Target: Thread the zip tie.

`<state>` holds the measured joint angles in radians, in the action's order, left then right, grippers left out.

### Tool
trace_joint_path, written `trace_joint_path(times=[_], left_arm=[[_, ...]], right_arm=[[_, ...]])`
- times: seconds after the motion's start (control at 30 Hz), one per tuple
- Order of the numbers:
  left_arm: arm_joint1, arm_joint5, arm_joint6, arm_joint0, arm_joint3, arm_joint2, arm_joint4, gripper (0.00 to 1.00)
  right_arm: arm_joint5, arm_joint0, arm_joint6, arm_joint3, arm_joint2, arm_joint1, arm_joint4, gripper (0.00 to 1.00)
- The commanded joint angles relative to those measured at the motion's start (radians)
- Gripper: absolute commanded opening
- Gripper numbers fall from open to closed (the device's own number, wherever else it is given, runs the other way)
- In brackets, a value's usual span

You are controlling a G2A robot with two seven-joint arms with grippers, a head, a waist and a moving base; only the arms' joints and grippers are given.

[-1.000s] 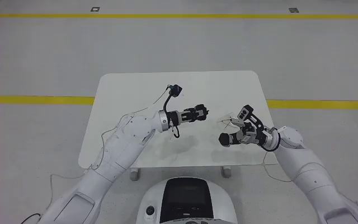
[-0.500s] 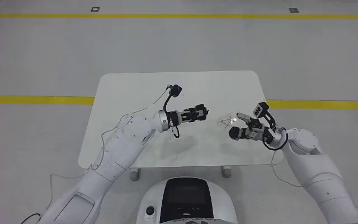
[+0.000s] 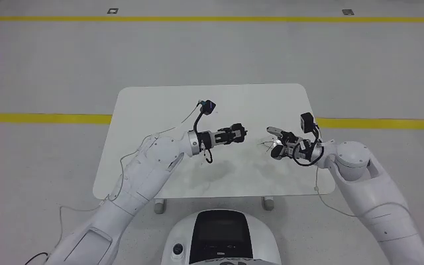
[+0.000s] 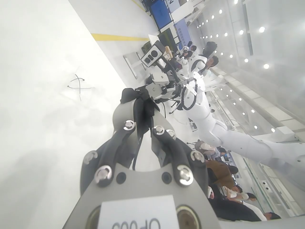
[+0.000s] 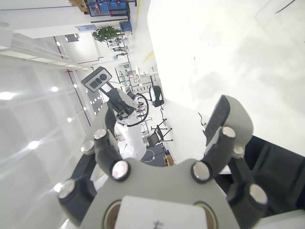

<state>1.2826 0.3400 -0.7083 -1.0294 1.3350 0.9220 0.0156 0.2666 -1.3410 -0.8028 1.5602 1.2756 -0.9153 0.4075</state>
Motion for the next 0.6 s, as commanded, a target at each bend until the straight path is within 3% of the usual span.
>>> trace_joint_path(times=[0.0,0.33,0.4,0.5,0.57], left_arm=[[0.000,0.000,0.000,0.000,0.000,0.000,0.000,0.00],[0.000,0.000,0.000,0.000,0.000,0.000,0.000,0.00],[0.000,0.000,0.000,0.000,0.000,0.000,0.000,0.00],[0.000,0.000,0.000,0.000,0.000,0.000,0.000,0.00],[0.000,0.000,0.000,0.000,0.000,0.000,0.000,0.00]], right_arm=[[-0.002,-0.001,-0.001,0.000,0.001,0.000,0.001,1.00],[-0.002,-0.001,-0.001,0.000,0.001,0.000,0.001,1.00],[0.000,-0.007,0.033,0.002,-0.004,-0.003,-0.001,1.00],[0.073,-0.001,0.141,0.025,-0.032,-0.011,-0.028,1.00],[0.073,0.008,0.193,0.011,-0.050,-0.014,-0.044,1.00]])
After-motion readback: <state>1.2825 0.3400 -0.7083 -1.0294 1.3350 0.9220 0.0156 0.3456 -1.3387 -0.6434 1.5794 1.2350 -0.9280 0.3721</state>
